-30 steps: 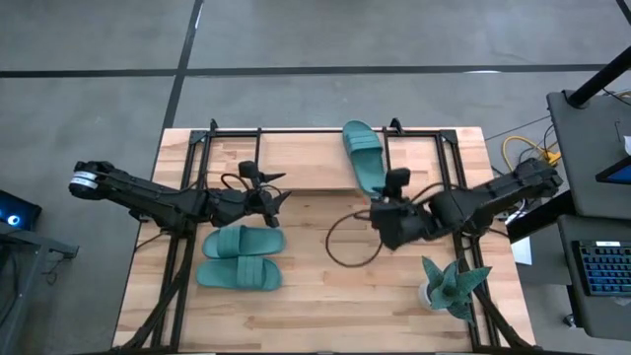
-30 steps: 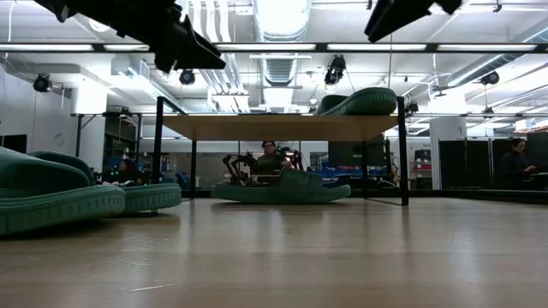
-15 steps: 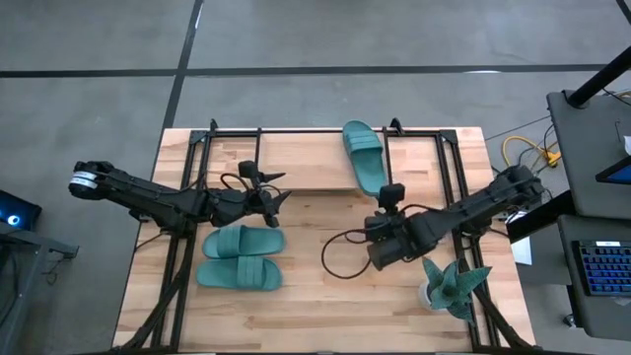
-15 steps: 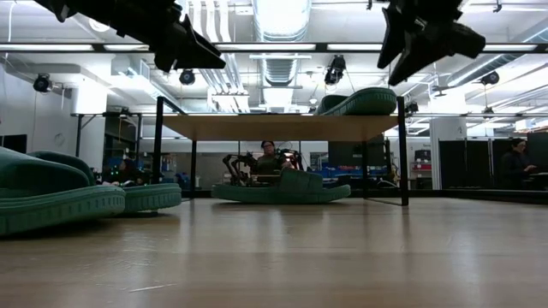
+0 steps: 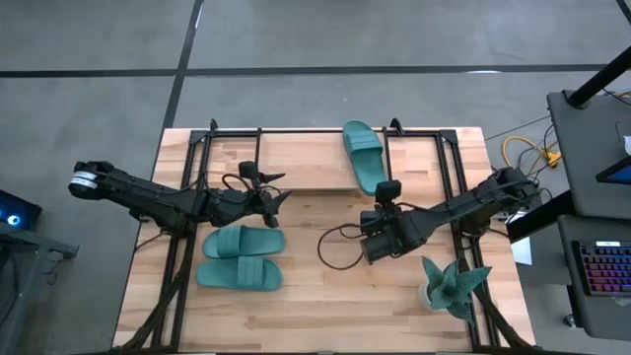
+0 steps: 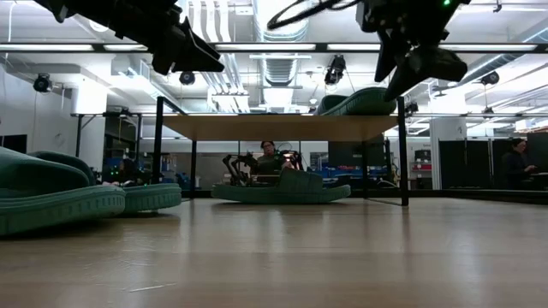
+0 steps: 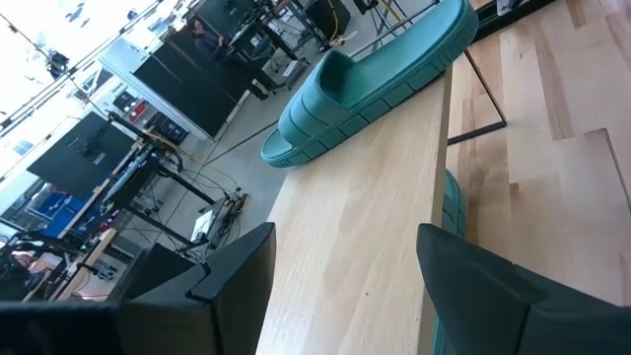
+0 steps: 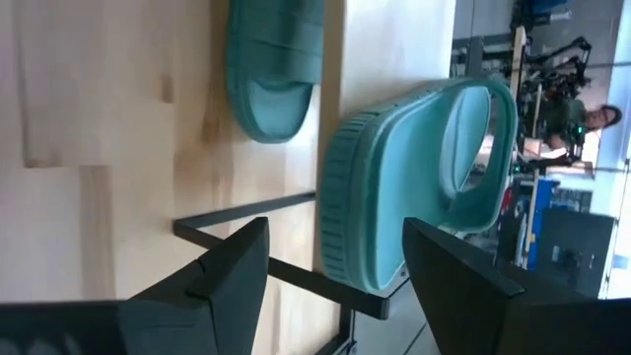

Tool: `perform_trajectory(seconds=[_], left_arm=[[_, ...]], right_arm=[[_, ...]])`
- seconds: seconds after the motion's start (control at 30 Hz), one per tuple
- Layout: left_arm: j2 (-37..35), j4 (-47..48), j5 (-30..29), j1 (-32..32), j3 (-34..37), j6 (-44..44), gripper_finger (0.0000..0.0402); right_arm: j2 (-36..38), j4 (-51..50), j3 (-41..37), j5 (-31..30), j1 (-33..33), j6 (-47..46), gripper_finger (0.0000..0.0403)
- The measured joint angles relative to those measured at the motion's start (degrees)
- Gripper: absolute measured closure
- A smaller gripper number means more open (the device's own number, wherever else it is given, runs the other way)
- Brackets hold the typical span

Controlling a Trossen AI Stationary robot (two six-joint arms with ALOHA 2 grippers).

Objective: Pick and place slides into the shelf
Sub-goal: Put the green slides on the shelf

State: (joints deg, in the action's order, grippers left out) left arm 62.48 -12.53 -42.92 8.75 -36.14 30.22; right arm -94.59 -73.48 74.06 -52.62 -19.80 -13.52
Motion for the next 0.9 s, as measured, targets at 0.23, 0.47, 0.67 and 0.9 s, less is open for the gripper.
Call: perform_trajectory(seconds=[0.23,0.47,0.67,0.9], left_arm=[[0.00,0.72,0.00,0.00,0.00,-0.12,0.0171],[0.00,2.53,0.03,0.00,0.04,-1.46,0.0171],[0.00,2.64,0.04,0.00,0.07,-1.46,0.0171],[0.00,2.62,0.04,0.00,0.07,-1.46,0.0171]], right_arm=[[0.02,0.13,-0.35,0.09,2.91,0.00,0.0179],[0.02,0.41,-1.03,0.50,4.35,0.00,0.0179],[0.02,0.54,-1.61,0.52,4.35,0.00,0.0209],[0.02,1.05,-2.49,0.55,4.46,-0.45,0.0298]])
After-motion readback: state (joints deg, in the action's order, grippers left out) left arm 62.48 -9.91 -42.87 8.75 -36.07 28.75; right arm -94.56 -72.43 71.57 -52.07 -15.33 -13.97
